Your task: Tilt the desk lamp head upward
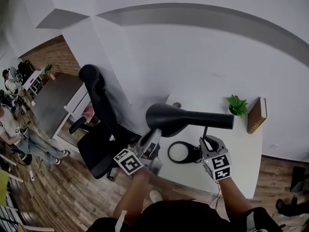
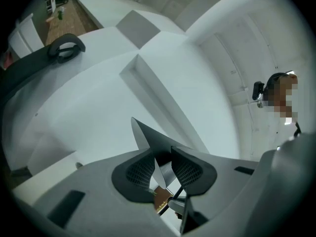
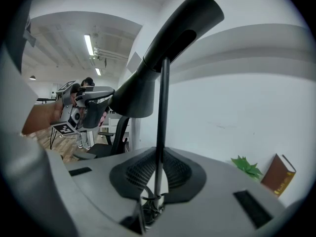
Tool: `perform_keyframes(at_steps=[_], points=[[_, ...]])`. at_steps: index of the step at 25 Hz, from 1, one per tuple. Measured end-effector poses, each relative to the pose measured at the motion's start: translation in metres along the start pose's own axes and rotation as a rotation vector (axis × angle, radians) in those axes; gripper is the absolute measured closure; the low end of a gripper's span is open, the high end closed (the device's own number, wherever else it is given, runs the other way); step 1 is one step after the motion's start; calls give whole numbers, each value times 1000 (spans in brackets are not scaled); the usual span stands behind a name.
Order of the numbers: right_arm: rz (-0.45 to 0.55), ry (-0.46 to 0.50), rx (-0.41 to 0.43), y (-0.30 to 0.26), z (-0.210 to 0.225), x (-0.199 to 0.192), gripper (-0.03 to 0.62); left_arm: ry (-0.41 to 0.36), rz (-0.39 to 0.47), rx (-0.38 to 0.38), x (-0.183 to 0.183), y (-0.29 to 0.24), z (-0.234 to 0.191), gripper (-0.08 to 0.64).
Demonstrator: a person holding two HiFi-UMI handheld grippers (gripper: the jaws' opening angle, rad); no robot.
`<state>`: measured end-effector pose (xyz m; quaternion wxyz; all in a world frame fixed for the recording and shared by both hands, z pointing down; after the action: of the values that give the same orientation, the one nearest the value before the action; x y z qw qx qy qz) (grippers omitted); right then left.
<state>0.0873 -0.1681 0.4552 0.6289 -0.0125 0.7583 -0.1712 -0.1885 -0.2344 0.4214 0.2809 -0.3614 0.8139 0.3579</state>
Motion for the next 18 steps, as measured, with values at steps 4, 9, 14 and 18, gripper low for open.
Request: perform_keyframes(at_steps=[4, 9, 14, 18], points=[[-2, -1, -18, 1, -1, 1, 558, -71, -27, -1, 14, -4, 7, 460], [-6, 0, -30, 2, -4, 1, 558, -180, -57, -9, 32, -8, 15, 460], [-11, 15, -31, 2, -4, 2, 558, -300, -93, -10, 49, -13, 27, 459], [-10, -9, -48, 2, -5, 2, 558, -350, -103, -14, 60, -19, 34, 457]])
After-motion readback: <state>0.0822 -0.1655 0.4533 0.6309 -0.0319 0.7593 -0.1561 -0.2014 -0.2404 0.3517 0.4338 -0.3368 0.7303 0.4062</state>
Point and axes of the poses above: the fingertips, and each gripper's own axes: y backward along the fingers, z to its right, x out of its top, the point moved 9 cm from there along y, backward along the fingers, and after that the axes turned 8 degrees about -x, right-handed, at the moved point
